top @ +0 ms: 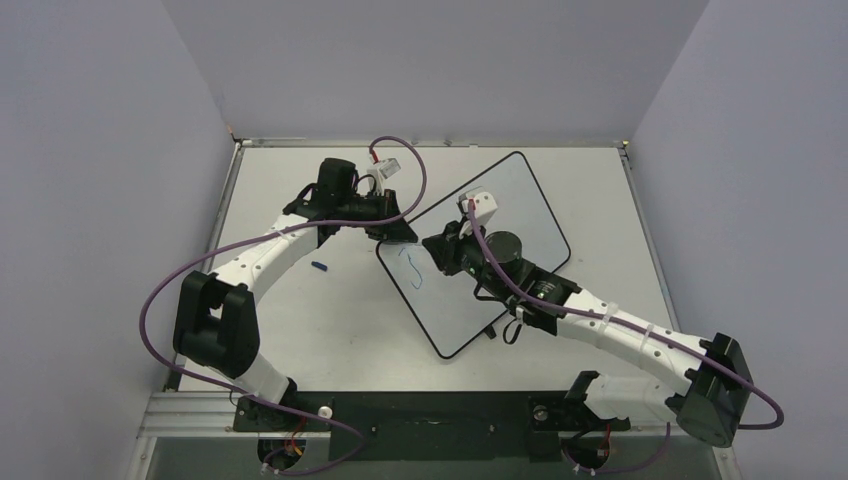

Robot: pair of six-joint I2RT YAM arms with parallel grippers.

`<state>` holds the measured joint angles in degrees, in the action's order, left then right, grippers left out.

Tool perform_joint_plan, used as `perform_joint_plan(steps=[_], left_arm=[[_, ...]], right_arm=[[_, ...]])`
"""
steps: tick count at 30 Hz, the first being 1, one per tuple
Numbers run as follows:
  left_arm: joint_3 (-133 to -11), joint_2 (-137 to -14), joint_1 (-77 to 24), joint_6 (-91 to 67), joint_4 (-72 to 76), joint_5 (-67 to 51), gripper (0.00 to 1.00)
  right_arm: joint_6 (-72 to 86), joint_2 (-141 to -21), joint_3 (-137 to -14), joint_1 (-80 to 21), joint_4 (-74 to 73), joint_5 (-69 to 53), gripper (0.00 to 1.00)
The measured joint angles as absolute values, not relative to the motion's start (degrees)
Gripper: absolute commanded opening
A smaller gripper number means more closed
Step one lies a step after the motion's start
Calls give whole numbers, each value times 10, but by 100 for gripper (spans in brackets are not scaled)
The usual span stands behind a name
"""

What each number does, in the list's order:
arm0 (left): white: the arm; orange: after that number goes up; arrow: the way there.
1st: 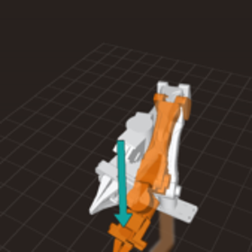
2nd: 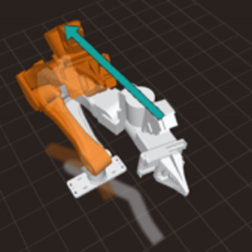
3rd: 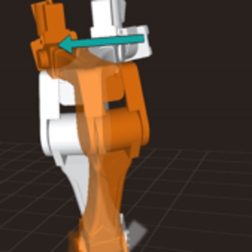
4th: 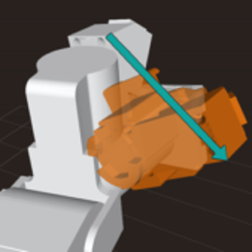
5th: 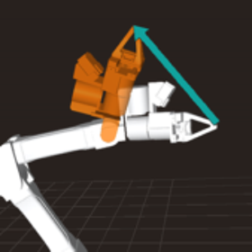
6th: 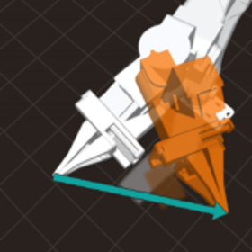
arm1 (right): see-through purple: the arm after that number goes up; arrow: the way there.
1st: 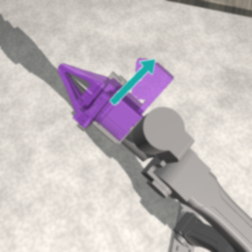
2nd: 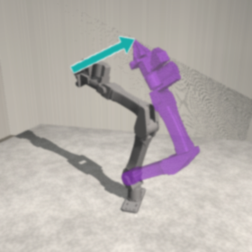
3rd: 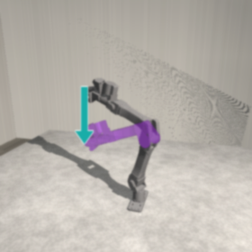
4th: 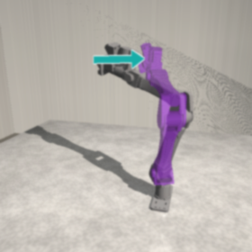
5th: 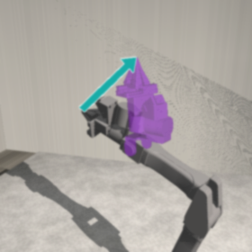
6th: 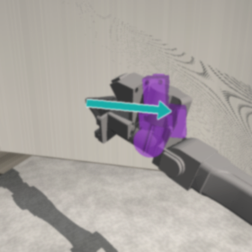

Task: Write a sentence on the whiteboard

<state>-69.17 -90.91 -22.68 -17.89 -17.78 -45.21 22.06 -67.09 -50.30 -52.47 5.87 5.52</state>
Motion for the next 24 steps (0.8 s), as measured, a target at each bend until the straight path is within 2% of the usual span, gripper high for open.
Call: perform_joint_plan(steps=[24], left_arm=[[-692, -908, -228, -179, -178, -450, 0]], right_arm=[[223, -685, -460, -492, 50, 66, 0]])
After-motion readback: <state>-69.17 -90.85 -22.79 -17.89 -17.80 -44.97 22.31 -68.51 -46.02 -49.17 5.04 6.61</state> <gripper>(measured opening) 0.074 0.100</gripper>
